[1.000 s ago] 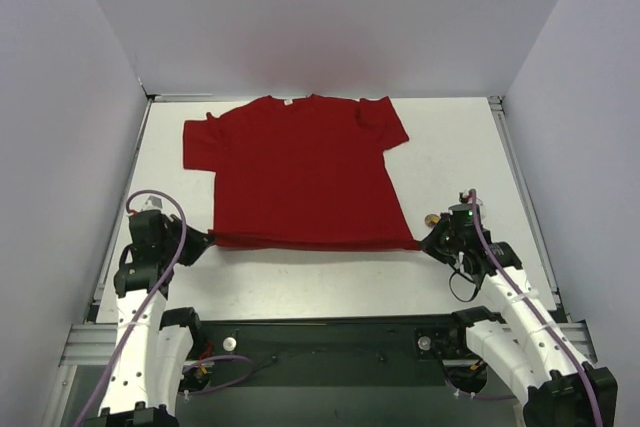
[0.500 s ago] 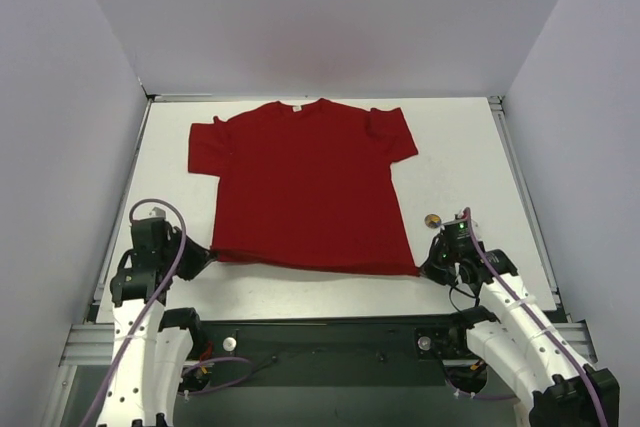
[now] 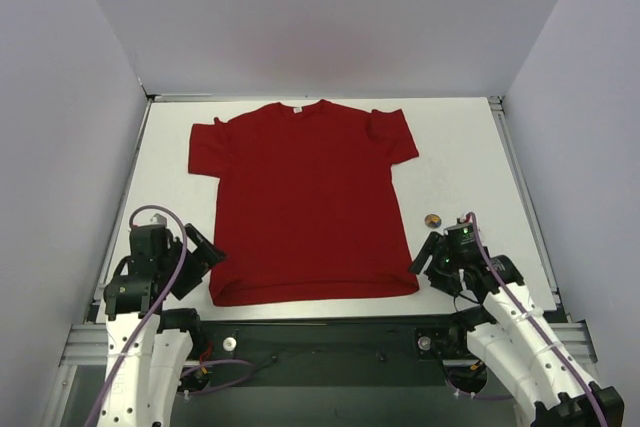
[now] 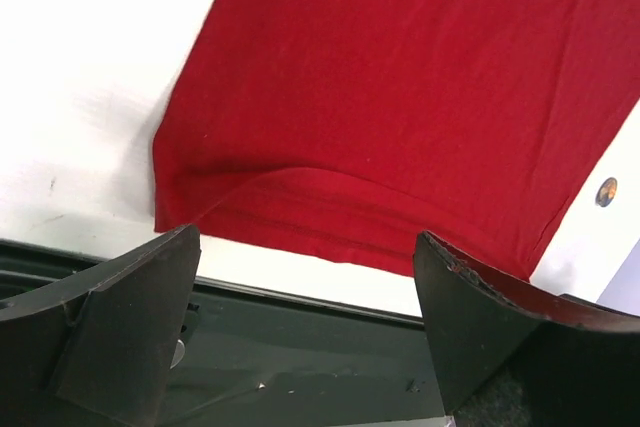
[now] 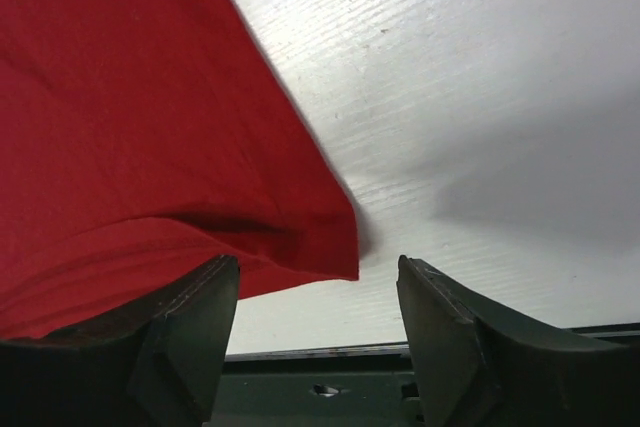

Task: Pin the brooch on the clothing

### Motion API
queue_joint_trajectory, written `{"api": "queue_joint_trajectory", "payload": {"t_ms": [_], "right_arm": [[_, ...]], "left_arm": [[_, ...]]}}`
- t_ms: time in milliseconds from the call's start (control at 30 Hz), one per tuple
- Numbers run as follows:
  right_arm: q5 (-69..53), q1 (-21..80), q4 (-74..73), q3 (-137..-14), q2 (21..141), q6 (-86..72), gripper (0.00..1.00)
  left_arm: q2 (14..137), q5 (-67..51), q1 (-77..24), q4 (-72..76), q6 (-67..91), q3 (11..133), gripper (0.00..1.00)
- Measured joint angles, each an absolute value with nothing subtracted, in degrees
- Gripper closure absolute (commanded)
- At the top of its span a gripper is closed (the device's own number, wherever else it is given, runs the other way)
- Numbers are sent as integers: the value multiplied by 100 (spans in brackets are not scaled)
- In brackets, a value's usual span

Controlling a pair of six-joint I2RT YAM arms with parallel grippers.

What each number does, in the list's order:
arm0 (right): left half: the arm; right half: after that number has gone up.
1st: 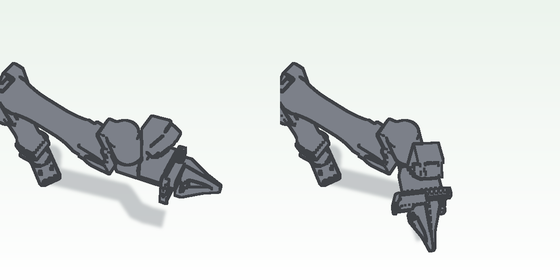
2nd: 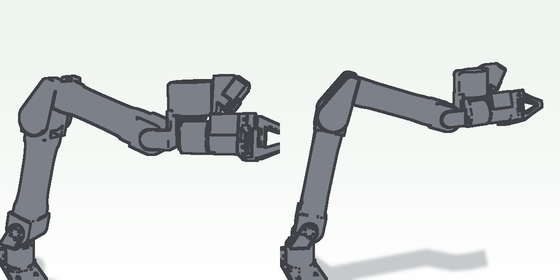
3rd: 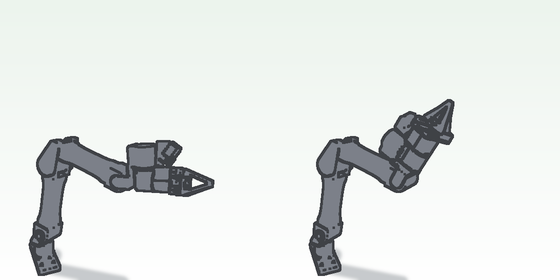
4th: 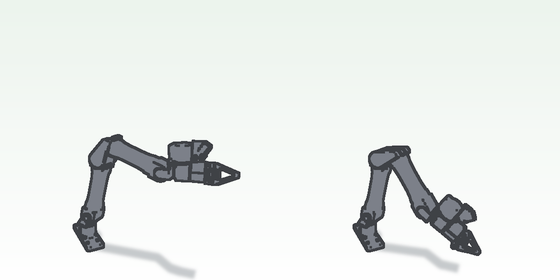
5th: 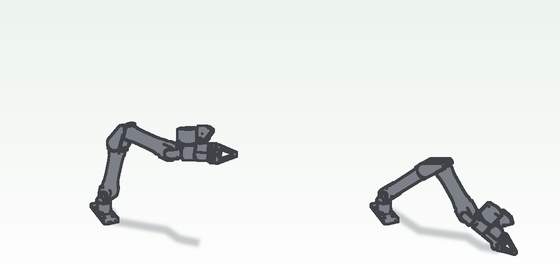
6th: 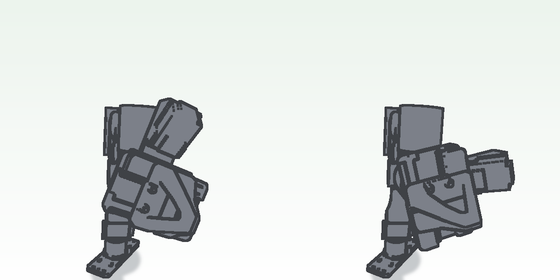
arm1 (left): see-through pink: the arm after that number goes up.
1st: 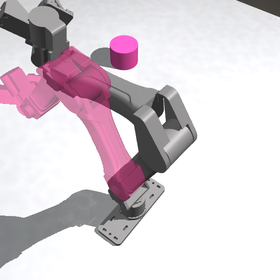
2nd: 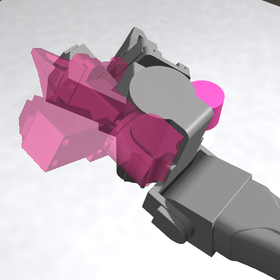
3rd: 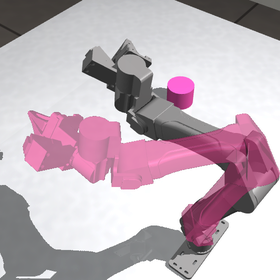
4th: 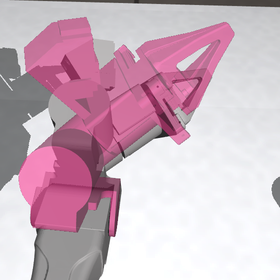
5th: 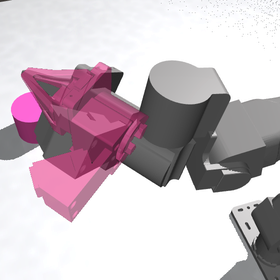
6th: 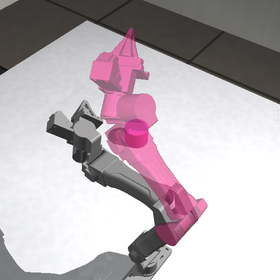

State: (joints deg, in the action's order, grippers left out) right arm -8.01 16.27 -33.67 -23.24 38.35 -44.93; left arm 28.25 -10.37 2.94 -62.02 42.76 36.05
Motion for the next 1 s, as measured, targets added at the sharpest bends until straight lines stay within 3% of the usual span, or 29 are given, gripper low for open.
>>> {"api": "queue_joint_trajectory", "payload": {"t_ms": [100,200,267,433,533,767,1000], "right_arm": [[-801,1667,-3319,-2467,3951,-4438,34],[-788,1732,-3131,-2676,4235,-4300,41],[-760,1835,-2928,-2814,4497,-4211,50],[-513,2596,-2414,-2980,5317,-4032,88],[-353,3059,-2204,-3087,5944,-3975,100],[-220,3638,-1898,-3208,7072,-4036,100],[-237,3798,-1796,-2961,6941,-4355,100]], "left_arm": [[2906,-1022,268,-6064,4261,3688,3],[3142,-1031,266,-5767,4215,3688,3],[3365,-1087,266,-5481,4174,3688,3],[3913,-1234,19,-4663,4195,3658,3],[4224,-1184,-464,-4187,4268,3601,3],[5452,-913,-1662,-3159,4460,3579,3],[5898,-698,-2069,-2622,4661,3505,3]]}}
